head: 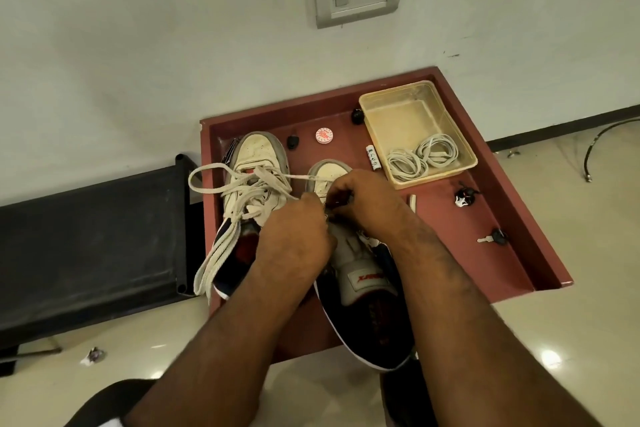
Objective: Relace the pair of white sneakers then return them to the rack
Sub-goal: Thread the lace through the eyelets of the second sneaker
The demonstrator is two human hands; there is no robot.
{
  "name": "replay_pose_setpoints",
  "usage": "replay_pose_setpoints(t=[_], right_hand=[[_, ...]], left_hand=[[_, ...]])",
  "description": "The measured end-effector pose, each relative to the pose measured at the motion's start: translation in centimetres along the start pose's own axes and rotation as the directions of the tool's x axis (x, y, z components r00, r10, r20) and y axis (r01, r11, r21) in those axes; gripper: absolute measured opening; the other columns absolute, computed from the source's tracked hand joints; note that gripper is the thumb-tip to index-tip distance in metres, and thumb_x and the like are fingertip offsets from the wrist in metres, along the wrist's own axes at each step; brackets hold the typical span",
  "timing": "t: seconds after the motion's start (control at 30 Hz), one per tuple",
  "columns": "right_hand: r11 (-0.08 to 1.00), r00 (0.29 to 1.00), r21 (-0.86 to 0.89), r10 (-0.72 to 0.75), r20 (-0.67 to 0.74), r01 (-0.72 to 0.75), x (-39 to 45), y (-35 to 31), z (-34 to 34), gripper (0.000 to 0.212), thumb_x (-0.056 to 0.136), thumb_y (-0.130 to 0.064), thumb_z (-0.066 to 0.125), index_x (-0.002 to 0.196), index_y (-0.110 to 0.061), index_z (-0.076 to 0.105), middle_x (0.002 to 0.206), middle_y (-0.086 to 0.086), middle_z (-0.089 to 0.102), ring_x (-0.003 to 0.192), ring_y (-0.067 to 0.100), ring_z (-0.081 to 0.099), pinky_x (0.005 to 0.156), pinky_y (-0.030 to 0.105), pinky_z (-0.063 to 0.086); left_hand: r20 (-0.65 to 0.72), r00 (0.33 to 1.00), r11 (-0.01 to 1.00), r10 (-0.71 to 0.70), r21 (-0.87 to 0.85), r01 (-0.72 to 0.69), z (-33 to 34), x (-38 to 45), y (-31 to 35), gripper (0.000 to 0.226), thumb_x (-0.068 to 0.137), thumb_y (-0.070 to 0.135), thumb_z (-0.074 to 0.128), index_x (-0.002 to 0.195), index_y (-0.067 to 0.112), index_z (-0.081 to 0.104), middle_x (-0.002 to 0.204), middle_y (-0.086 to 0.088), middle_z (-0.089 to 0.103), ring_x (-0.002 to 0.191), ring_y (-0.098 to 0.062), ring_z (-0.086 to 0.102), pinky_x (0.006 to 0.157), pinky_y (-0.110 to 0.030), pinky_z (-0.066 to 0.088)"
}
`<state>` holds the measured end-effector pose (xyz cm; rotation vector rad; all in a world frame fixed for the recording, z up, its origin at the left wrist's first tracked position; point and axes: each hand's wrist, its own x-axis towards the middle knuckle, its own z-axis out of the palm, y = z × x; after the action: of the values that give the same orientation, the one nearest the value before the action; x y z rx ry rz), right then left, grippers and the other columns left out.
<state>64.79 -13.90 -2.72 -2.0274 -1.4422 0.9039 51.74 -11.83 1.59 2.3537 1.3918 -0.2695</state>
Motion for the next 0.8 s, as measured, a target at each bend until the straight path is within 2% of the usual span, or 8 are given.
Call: replay_pose_setpoints(t=[0.13,0.3,0.43,0.57,0.63,0.8], right_hand=[[0.999,0.999,-0.029,-0.022,-0.026,0.022,-0.2,0.4,0.5,0.016,0.074,-0.012,0.078,0.085,-0.023,0.074,0.086,-0.008,0.064,0.081,0.010,0.061,0.074,0.027,0.051],[0.991,0.997,-0.125,-0.058,-0.044,0.052,-0.1,0.0,1.2,0.016,0.075,-0.016,0.075,0.077,-0.025,0.062,0.086,-0.007,0.053,0.077,0.011,0.055,0.062,0.022,0.038],[0.975,0.996,-0.220,-0.042,-0.075,0.025,0.0,-0.2,1.7,0.022,0.076,-0.017,0.073,0.072,-0.028,0.055,0.087,-0.007,0.052,0.075,0.013,0.053,0.056,0.019,0.033],[0.962,0.996,-0.274,-0.037,-0.079,0.014,-0.1,-0.6,1.4,0.003,0.083,-0.021,0.071,0.085,-0.022,0.071,0.096,-0.002,0.059,0.084,0.016,0.056,0.065,0.023,0.034],[0.948,0.995,-0.317,-0.052,-0.082,0.023,-0.2,-0.7,1.4,0.010,0.087,-0.025,0.069,0.093,-0.021,0.075,0.100,0.000,0.059,0.087,0.017,0.057,0.066,0.023,0.034],[0.956,0.994,-0.292,-0.044,-0.098,0.013,-0.2,-0.7,1.9,0.018,0.089,-0.030,0.065,0.103,-0.026,0.076,0.100,0.000,0.058,0.093,0.019,0.058,0.067,0.024,0.032]], left_hand=[[-0.059,0.998,0.999,-0.004,-0.046,0.001,0.2,-0.1,-0.3,0.030,0.091,0.021,0.059,0.118,0.010,0.050,0.110,-0.010,0.062,0.099,-0.027,0.061,0.072,-0.029,0.037],[-0.012,1.000,1.000,0.001,-0.021,-0.002,0.3,0.1,0.4,0.023,0.095,0.014,0.051,0.116,0.007,0.057,0.116,-0.012,0.061,0.106,-0.028,0.060,0.076,-0.028,0.039],[-0.005,0.999,0.996,-0.044,-0.077,0.044,0.3,0.2,0.0,0.021,0.092,0.011,0.053,0.111,0.008,0.059,0.110,-0.011,0.063,0.103,-0.029,0.061,0.074,-0.028,0.038],[-0.014,0.998,0.990,-0.059,-0.129,0.057,0.2,0.5,-0.5,0.021,0.089,0.010,0.053,0.106,0.012,0.065,0.095,-0.007,0.063,0.087,-0.025,0.059,0.072,-0.030,0.045],[-0.032,0.998,0.987,-0.059,-0.153,0.054,0.3,0.7,-0.6,0.021,0.088,0.010,0.053,0.104,0.012,0.066,0.092,-0.005,0.062,0.080,-0.021,0.053,0.069,-0.028,0.043],[-0.068,0.995,0.977,-0.075,-0.207,0.059,0.4,1.0,-1.0,0.026,0.090,0.011,0.054,0.114,0.013,0.063,0.107,-0.007,0.066,0.096,-0.024,0.062,0.075,-0.028,0.045]])
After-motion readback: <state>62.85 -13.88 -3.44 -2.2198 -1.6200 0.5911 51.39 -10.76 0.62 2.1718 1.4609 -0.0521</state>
